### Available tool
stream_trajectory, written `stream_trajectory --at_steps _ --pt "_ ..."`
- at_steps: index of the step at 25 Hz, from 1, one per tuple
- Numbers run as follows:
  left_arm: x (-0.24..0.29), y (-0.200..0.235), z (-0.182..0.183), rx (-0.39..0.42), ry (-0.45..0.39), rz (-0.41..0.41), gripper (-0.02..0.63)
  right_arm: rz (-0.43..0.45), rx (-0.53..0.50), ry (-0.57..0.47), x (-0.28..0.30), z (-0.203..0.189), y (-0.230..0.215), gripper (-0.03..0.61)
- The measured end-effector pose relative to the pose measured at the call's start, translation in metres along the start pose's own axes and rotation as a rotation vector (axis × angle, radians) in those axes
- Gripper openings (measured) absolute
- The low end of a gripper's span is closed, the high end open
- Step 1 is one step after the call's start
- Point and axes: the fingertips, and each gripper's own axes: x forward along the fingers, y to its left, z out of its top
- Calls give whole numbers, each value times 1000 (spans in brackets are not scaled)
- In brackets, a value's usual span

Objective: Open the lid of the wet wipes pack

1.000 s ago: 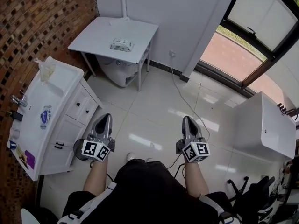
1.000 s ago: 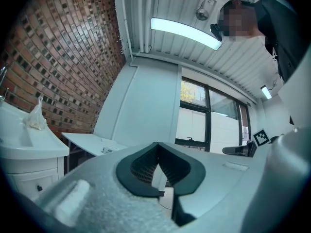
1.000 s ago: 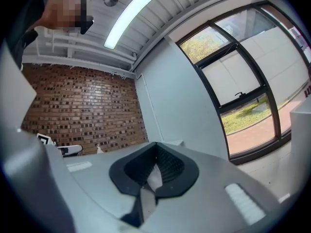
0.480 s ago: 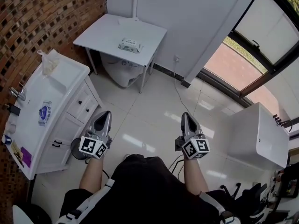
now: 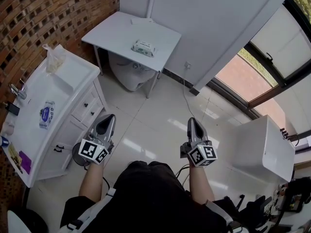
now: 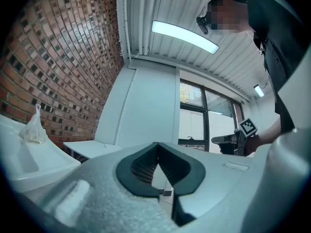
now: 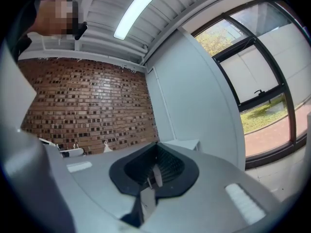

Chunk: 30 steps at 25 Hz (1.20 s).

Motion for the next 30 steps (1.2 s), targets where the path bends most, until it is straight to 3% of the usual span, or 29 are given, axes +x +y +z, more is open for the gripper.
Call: stream_trajectory --at_steps 9,22,30 --pt "25 22 -21 0 63 14 2 23 18 28 40 -21 -17 6" --pt "145 47 -15 75 34 72 2 93 59 -28 161 5 -108 6" --pt "201 44 -23 77 45 90 2 102 60 -4 189 5 -157 6"
